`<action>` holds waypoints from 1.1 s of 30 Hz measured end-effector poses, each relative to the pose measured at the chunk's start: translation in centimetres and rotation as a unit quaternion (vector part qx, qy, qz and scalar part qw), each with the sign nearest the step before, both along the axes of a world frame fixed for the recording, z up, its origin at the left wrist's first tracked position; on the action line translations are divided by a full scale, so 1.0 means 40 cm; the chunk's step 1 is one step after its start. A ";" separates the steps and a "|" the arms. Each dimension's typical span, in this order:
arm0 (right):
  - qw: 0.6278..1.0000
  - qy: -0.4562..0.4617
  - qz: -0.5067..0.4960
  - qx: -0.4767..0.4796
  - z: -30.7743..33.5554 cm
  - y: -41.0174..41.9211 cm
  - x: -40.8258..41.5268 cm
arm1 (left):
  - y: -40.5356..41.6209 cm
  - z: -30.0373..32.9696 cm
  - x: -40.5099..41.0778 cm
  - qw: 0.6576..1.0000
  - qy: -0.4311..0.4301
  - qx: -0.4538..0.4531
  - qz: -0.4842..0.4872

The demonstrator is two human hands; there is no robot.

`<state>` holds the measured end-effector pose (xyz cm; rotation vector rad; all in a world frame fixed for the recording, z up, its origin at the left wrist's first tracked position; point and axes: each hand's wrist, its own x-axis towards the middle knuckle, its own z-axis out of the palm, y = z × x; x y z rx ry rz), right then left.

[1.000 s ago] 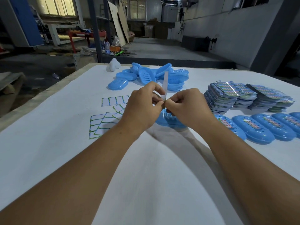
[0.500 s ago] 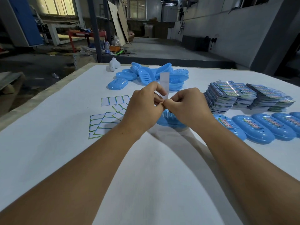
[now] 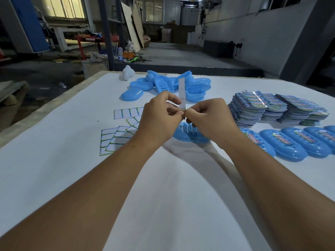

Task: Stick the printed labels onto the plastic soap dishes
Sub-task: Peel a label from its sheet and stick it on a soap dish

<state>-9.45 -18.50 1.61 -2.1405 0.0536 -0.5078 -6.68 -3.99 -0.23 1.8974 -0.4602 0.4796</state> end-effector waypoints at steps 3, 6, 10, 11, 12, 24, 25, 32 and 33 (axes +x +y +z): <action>1.000 0.004 0.011 -0.002 0.002 -0.002 -0.002 | 0.004 0.002 -0.002 1.000 -0.015 0.016 -0.001; 1.000 0.004 0.006 -0.004 0.001 -0.002 -0.002 | 0.003 0.001 -0.007 0.999 -0.031 0.042 -0.010; 1.000 0.011 -0.007 -0.011 0.000 -0.004 0.000 | -0.004 0.001 -0.009 0.998 -0.038 0.045 -0.008; 1.000 0.012 -0.009 -0.016 0.001 -0.004 0.001 | -0.004 0.001 -0.009 0.998 -0.035 0.041 -0.008; 1.000 0.013 -0.011 -0.022 0.001 -0.004 0.001 | -0.004 0.000 -0.009 0.999 -0.032 0.038 -0.009; 1.000 0.013 0.012 -0.014 0.001 -0.010 0.005 | 0.001 0.007 -0.006 1.000 0.007 0.013 0.002; 1.000 0.014 0.010 -0.015 0.001 -0.012 0.006 | 0.001 0.008 -0.006 1.000 0.011 0.011 0.005; 1.000 0.021 0.009 -0.014 -0.001 -0.027 0.014 | 0.013 0.011 0.008 0.995 0.077 -0.016 0.064; 1.000 0.023 0.007 -0.013 -0.001 -0.030 0.016 | 0.014 0.012 0.012 0.993 0.090 -0.016 0.068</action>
